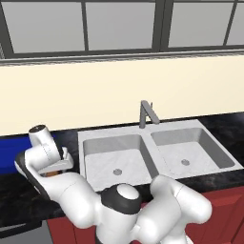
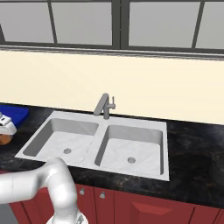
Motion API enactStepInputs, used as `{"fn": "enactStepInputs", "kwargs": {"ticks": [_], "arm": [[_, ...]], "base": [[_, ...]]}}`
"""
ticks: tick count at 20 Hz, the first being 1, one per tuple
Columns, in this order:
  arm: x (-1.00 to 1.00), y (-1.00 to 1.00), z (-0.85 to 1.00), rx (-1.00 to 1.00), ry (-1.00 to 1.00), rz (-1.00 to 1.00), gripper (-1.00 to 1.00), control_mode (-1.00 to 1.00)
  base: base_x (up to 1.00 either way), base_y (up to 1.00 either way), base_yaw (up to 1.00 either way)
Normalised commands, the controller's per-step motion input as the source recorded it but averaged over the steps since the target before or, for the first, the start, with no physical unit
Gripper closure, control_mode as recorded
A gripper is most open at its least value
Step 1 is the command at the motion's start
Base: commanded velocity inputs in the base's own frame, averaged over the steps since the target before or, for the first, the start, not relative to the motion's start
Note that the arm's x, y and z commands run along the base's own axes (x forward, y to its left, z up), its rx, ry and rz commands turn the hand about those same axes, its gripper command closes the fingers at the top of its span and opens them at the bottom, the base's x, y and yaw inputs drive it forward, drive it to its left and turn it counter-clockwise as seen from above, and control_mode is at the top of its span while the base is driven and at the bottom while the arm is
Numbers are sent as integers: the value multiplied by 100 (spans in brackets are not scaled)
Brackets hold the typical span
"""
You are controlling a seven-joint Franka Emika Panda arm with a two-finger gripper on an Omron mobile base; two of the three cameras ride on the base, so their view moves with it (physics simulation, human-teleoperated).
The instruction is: Pick up all produce items and place them in the sink. Turn on the sink faucet to wash them. Then turn the sink off and put them in the tray.
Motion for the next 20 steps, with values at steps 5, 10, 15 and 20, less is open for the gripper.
{"fn": "enactStepInputs", "kwargs": {"ticks": [5, 10, 15, 20], "arm": [[3, 0, -36, 0, 0, 0, -100, -100], [0, 0, -41, 0, -1, 0, -100, -100], [0, 0, -42, 2, 0, 1, -100, -100], [0, 0, -41, 2, 0, 0, 100, -100]], "base": [[0, 0, 0], [0, 0, 0], [0, 0, 0], [0, 0, 0]]}}
